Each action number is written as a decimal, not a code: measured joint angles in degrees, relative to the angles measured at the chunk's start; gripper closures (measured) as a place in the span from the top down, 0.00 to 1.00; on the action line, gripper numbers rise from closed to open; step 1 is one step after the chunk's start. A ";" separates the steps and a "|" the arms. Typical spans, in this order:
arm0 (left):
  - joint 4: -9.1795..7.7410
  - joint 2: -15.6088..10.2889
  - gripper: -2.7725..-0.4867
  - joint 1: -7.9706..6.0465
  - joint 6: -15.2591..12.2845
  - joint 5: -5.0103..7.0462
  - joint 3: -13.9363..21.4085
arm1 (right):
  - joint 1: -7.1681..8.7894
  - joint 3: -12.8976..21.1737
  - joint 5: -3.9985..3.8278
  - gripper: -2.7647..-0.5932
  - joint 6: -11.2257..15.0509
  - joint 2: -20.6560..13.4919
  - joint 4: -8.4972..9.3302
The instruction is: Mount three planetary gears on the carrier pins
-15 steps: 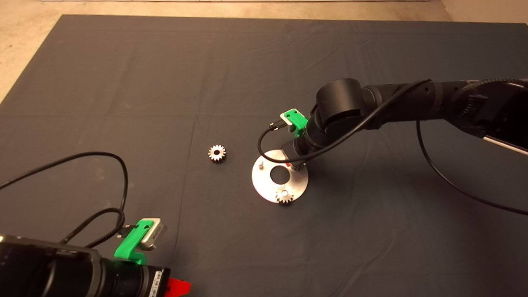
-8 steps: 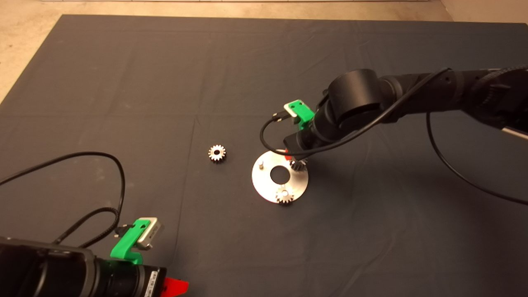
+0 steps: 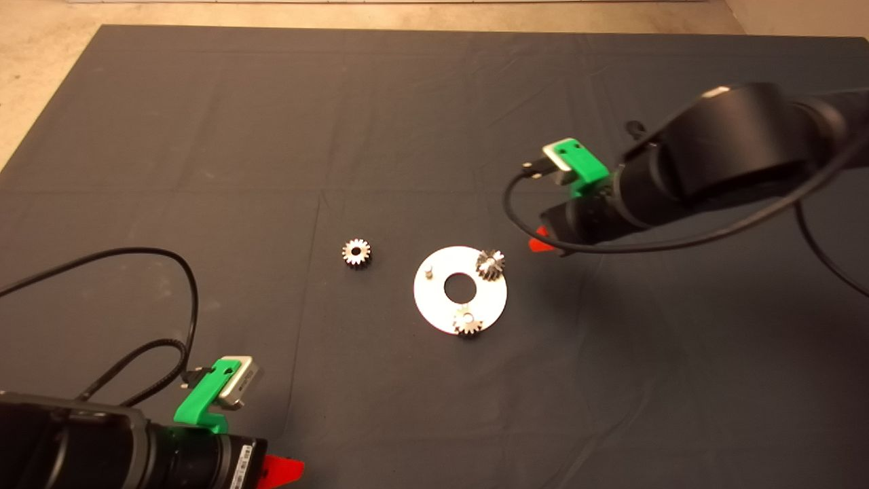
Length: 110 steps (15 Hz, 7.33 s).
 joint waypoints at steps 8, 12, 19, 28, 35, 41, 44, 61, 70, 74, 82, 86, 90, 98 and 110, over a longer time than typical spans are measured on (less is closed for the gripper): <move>-0.53 -2.65 0.50 -2.28 9.33 0.65 0.00 | 4.50 14.47 -0.06 0.85 3.23 -17.45 0.94; -3.62 -0.50 0.50 -10.19 19.86 3.78 -3.05 | 6.41 17.10 -0.39 0.93 4.54 -20.11 5.54; -5.51 11.55 0.50 -11.48 38.99 2.32 -25.64 | 6.89 18.10 -0.41 0.93 5.54 -22.06 8.01; -9.59 23.76 0.50 -11.48 49.41 5.30 -36.47 | 5.49 18.32 -0.26 0.93 5.67 -21.99 9.81; -9.79 25.31 0.50 -17.13 53.35 9.54 -38.79 | 3.88 18.32 -0.22 0.93 5.65 -21.82 10.12; -10.03 25.97 0.50 -17.49 53.51 10.13 -40.50 | 3.18 18.32 -0.22 0.93 5.65 -21.79 10.14; -10.06 29.20 0.50 -17.49 54.07 9.38 -43.17 | 2.62 18.32 -0.22 0.93 5.65 -21.68 10.14; -10.07 32.87 0.50 -17.46 52.16 3.13 -45.85 | 2.53 17.28 -0.25 0.93 5.65 -21.35 10.15; -10.07 32.09 0.50 -17.42 50.48 1.01 -45.52 | 2.26 17.21 -0.26 0.93 5.65 -21.35 10.15; -10.07 31.98 0.50 -17.29 49.90 0.83 -44.96 | 2.26 17.21 -0.23 0.93 5.65 -21.35 10.15; -10.07 31.54 0.50 -16.94 49.87 -0.46 -44.89 | 1.37 17.19 -0.26 0.93 5.65 -21.35 10.18; -10.07 31.49 0.50 -16.98 49.87 -0.56 -44.89 | -1.58 17.19 -0.26 0.93 5.63 -21.35 10.36; -10.07 31.49 0.50 -16.97 49.87 -0.59 -44.89 | -2.98 17.19 -0.26 0.93 5.63 -21.34 10.36; -10.03 31.49 0.50 -15.24 49.87 -1.50 -44.89 | -3.48 17.19 -0.25 0.93 5.60 -21.32 10.36; -10.01 31.12 0.33 -15.24 49.87 -1.83 -44.89 | -3.48 17.19 -0.26 0.93 5.54 -21.21 10.36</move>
